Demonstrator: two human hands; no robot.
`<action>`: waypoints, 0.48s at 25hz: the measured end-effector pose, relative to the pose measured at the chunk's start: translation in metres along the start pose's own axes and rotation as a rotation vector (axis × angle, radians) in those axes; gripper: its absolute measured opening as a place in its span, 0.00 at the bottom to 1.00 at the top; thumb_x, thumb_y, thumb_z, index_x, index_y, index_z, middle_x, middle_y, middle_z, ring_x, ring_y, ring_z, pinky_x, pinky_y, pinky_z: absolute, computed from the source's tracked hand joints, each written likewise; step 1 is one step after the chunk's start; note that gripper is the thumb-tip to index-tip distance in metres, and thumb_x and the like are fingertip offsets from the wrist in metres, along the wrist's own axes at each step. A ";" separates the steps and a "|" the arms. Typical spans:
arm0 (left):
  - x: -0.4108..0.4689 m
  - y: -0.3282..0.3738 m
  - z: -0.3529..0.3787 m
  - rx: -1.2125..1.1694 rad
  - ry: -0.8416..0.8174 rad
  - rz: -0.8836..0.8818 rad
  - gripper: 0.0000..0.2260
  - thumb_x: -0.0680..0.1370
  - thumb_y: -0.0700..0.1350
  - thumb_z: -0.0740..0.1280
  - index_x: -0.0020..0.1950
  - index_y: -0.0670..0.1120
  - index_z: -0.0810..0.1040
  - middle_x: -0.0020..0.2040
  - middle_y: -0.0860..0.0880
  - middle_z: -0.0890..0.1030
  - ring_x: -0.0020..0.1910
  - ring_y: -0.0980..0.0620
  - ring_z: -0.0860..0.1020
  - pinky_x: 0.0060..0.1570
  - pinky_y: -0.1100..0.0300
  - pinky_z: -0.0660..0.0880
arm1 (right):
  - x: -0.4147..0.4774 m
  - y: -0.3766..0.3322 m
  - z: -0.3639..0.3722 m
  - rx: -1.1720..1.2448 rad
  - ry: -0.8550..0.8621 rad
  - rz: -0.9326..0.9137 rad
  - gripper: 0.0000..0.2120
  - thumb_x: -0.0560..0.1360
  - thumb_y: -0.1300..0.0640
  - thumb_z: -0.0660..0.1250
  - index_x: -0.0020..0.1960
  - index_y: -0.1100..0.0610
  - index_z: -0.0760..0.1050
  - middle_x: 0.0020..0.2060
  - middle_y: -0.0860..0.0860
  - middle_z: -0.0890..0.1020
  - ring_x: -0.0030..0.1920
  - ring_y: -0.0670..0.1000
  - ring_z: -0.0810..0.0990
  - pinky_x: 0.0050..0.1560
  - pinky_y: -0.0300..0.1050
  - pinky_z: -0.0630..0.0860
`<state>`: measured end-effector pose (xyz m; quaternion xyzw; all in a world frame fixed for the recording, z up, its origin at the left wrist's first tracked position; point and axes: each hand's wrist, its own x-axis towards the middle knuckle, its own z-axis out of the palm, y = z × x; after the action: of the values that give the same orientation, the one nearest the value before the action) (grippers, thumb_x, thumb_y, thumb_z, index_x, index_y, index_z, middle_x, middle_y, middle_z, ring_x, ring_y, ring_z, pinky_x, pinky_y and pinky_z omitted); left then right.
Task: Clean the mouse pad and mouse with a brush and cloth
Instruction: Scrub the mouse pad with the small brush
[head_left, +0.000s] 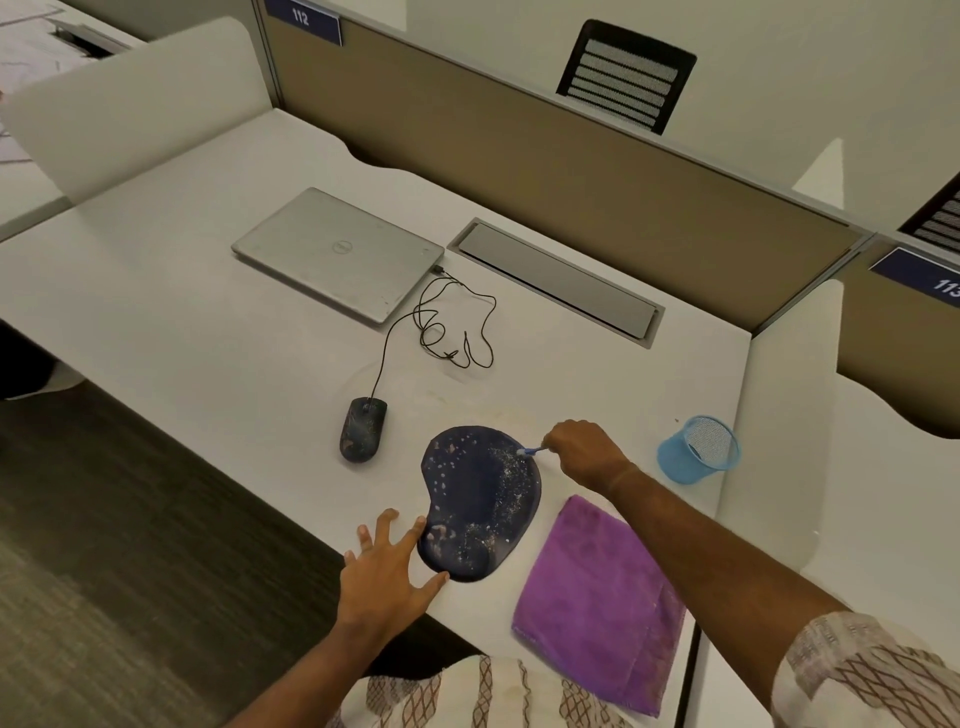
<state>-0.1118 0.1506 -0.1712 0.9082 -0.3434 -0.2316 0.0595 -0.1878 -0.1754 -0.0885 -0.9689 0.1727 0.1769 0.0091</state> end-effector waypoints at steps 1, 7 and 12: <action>0.000 0.000 0.000 0.005 -0.005 -0.001 0.39 0.69 0.78 0.55 0.77 0.64 0.58 0.79 0.50 0.55 0.77 0.37 0.60 0.67 0.36 0.68 | 0.000 0.003 -0.002 0.003 0.007 0.007 0.16 0.80 0.63 0.58 0.63 0.54 0.78 0.57 0.54 0.81 0.55 0.56 0.79 0.53 0.47 0.73; 0.001 0.000 0.000 0.007 -0.005 0.005 0.39 0.69 0.78 0.55 0.77 0.64 0.58 0.79 0.50 0.55 0.77 0.37 0.60 0.67 0.36 0.69 | 0.013 -0.021 -0.015 0.077 0.131 -0.057 0.14 0.80 0.59 0.60 0.62 0.53 0.80 0.52 0.54 0.82 0.51 0.56 0.80 0.49 0.48 0.74; 0.001 0.000 -0.002 0.003 -0.017 0.002 0.40 0.69 0.78 0.55 0.77 0.63 0.58 0.79 0.49 0.54 0.77 0.37 0.59 0.68 0.36 0.68 | 0.020 -0.040 -0.010 -0.047 0.045 -0.110 0.12 0.81 0.55 0.59 0.57 0.58 0.80 0.51 0.56 0.81 0.49 0.57 0.80 0.43 0.47 0.69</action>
<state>-0.1101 0.1495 -0.1702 0.9059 -0.3453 -0.2390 0.0556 -0.1538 -0.1453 -0.0877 -0.9807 0.1150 0.1581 -0.0076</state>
